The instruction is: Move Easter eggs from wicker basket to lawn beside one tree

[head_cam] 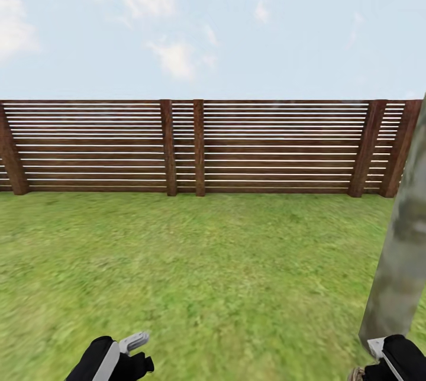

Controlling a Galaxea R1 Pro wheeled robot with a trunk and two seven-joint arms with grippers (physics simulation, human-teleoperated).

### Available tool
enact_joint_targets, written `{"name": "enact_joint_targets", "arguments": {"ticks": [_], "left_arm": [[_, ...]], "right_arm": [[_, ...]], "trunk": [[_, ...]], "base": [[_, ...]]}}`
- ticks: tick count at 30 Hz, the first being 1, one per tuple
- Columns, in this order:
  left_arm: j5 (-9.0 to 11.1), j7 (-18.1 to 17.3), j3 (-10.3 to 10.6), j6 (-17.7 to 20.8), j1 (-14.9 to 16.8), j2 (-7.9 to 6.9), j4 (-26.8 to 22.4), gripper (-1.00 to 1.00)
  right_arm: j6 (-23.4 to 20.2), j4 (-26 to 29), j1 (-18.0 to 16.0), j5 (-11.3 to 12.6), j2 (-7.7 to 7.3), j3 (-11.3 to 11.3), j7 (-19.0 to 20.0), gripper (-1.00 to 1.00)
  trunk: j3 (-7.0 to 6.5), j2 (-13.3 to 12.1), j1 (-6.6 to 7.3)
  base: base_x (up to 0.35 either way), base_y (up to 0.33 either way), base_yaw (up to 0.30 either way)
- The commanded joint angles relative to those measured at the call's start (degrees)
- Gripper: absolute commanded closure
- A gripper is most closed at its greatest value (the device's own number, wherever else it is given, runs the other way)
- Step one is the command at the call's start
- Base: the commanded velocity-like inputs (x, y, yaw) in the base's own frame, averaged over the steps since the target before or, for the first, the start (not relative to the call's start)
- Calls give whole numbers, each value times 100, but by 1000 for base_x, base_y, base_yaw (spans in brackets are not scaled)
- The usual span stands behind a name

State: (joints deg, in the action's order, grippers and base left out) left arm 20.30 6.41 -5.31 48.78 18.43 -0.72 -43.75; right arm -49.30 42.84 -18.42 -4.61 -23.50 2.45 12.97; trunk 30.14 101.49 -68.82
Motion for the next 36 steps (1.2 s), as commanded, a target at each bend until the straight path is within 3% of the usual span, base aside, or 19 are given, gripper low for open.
{"name": "enact_joint_targets", "arguments": {"ticks": [1,28,36], "left_arm": [[62,53,-5,26,1,1,-10,-100],[53,53,-4,26,2,15,-2,-100],[53,53,-1,26,2,19,-2,-100]], "right_arm": [[-18,5,-4,-49,-5,19,39,-100],[-25,12,-4,-40,-36,-9,39,-100],[-31,5,-4,-40,-2,-6,45,-100]], "trunk": [[7,3,-1],[7,3,-1],[-16,3,-1]], "base": [[199,-179,0],[31,-33,0],[0,0,-202]]}}
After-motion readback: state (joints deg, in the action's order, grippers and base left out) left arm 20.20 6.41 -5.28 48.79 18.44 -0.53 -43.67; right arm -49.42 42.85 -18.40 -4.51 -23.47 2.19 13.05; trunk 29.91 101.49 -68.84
